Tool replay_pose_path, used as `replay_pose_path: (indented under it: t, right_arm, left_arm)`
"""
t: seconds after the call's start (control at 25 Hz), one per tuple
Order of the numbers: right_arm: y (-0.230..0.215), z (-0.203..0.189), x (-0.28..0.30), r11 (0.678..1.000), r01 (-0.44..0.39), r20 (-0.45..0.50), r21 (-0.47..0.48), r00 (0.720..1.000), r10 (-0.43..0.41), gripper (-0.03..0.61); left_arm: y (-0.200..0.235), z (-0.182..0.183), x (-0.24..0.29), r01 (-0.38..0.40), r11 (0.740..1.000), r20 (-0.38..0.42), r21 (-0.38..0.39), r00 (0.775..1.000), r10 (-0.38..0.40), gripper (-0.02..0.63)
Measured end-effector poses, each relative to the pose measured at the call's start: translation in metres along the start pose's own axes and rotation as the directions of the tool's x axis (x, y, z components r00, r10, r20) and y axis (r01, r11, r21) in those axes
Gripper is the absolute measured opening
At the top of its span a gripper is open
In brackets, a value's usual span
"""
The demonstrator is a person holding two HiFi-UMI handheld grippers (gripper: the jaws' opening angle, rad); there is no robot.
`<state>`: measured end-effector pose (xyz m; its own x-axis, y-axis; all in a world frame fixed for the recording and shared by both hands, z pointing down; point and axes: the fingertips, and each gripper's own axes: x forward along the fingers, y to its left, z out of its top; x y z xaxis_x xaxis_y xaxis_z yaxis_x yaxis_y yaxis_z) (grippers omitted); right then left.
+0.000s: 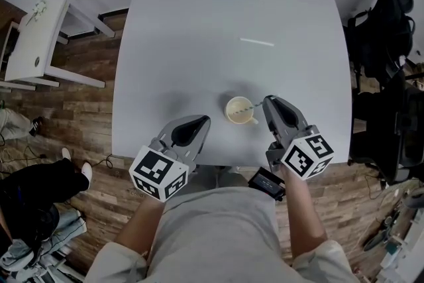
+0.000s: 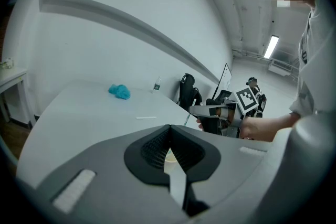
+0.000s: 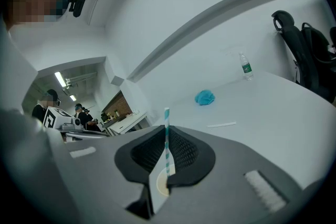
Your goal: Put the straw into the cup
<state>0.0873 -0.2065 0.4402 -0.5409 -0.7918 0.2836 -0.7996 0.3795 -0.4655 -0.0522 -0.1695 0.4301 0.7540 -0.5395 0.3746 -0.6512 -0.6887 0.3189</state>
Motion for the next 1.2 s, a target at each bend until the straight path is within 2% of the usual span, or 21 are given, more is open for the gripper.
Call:
replay_pose_path:
  t: [1.2]
  right_arm:
    - [-0.023,-0.042,0.034,0.999,0.009,-0.064,0.052,0.998,-0.006,0.029]
  left_arm:
    - [0.019,-0.022,0.010,-0.009,0.999,-0.053,-0.044,0.999,0.006,0.015]
